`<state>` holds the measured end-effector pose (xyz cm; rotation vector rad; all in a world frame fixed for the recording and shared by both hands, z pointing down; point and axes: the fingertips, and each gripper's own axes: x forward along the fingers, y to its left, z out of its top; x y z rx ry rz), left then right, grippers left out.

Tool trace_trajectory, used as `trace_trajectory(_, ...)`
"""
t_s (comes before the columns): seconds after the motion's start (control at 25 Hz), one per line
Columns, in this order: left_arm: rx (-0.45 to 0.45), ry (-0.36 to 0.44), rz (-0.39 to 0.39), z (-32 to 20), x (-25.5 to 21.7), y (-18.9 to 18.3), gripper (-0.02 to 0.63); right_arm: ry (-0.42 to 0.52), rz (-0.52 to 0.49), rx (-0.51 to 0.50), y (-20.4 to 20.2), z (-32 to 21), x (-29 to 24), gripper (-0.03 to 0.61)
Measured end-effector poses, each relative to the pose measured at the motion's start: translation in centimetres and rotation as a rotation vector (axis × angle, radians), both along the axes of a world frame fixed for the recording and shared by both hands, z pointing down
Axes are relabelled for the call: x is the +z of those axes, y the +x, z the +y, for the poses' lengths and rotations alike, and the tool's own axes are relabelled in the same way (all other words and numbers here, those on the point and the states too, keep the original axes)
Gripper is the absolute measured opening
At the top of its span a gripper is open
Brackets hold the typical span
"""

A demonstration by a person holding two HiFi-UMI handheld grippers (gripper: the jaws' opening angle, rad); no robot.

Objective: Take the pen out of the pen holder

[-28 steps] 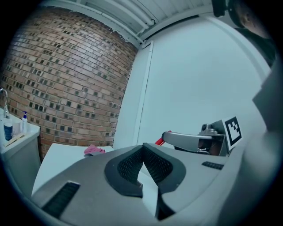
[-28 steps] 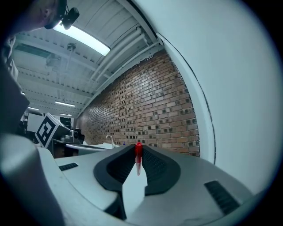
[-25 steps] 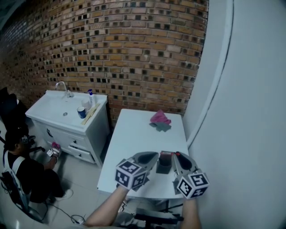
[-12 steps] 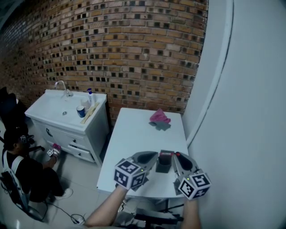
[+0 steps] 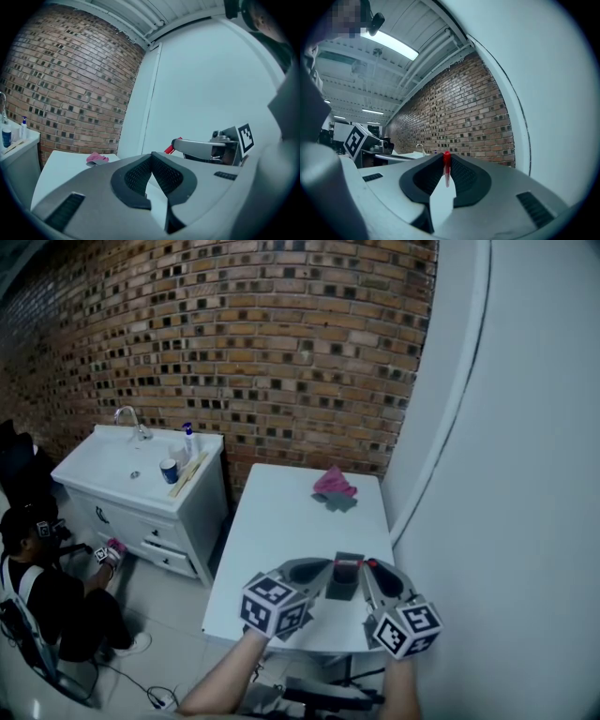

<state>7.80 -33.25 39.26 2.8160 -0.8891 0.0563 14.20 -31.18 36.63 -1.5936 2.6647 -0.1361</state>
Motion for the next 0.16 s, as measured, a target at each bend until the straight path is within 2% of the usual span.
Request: trace_trajectory(0.16, 0.008, -0.015, 0.001, 0.31, -0.14, 0.39, 0.0, 0.003, -0.001, -0.008, 0.18, 0.04, 0.06, 0.054)
